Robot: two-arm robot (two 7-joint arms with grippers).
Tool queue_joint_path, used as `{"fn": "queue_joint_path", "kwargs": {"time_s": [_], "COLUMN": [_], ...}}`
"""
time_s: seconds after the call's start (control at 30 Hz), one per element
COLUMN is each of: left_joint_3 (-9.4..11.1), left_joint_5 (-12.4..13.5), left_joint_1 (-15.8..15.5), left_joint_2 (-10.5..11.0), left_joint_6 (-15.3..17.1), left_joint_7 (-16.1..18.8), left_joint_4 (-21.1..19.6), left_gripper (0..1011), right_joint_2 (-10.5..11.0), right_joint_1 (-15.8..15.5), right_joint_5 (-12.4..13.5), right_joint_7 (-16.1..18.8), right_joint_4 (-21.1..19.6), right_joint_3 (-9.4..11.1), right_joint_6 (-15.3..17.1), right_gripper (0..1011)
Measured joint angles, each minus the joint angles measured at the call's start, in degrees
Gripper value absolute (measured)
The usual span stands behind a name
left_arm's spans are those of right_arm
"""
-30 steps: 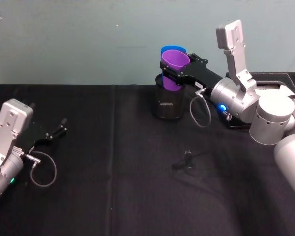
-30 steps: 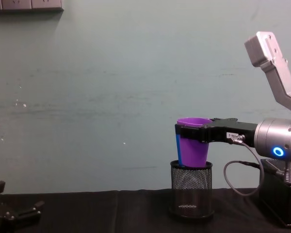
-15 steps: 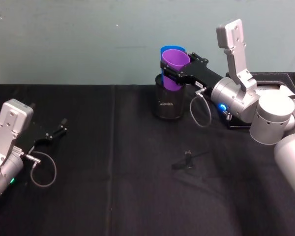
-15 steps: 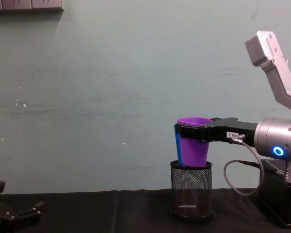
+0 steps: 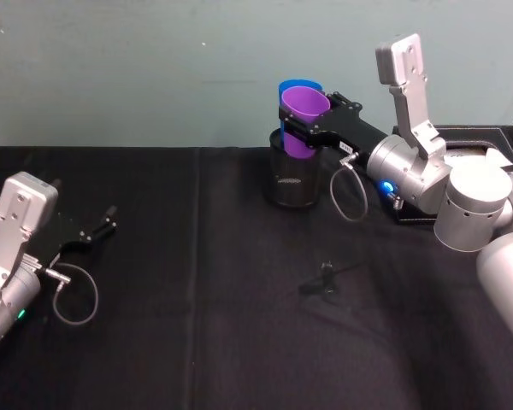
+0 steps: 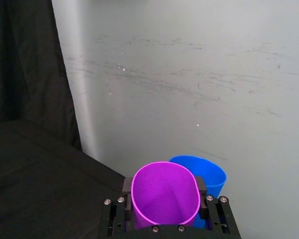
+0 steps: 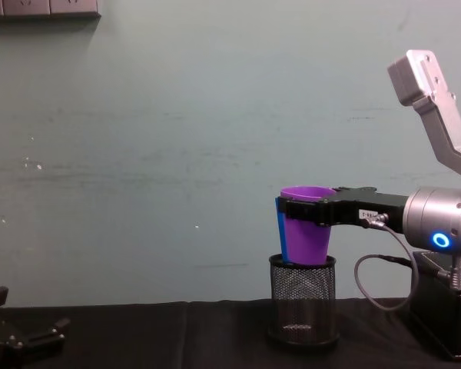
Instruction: Pick up one cup with a gripper and tap it against the other cup.
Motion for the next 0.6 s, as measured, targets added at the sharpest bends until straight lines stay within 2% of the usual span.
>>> {"fn": "queue_joint_path", "kwargs": {"time_s": [0.6], "left_joint_3": [0.0], "left_joint_5": [0.0], "left_joint_1": [0.0], "left_joint_2": [0.0], "left_joint_6": [0.0], "left_joint_7": [0.0], "left_joint_4": [0.0], "left_gripper": [1000], "right_joint_2": [0.0], "right_joint_1": [0.0], "right_joint_5": [0.0], "right_joint_7": [0.0], "right_joint_4": [0.0], "right_joint_3": [0.0], "right_joint_6": [0.0], "right_gripper": [722]}}
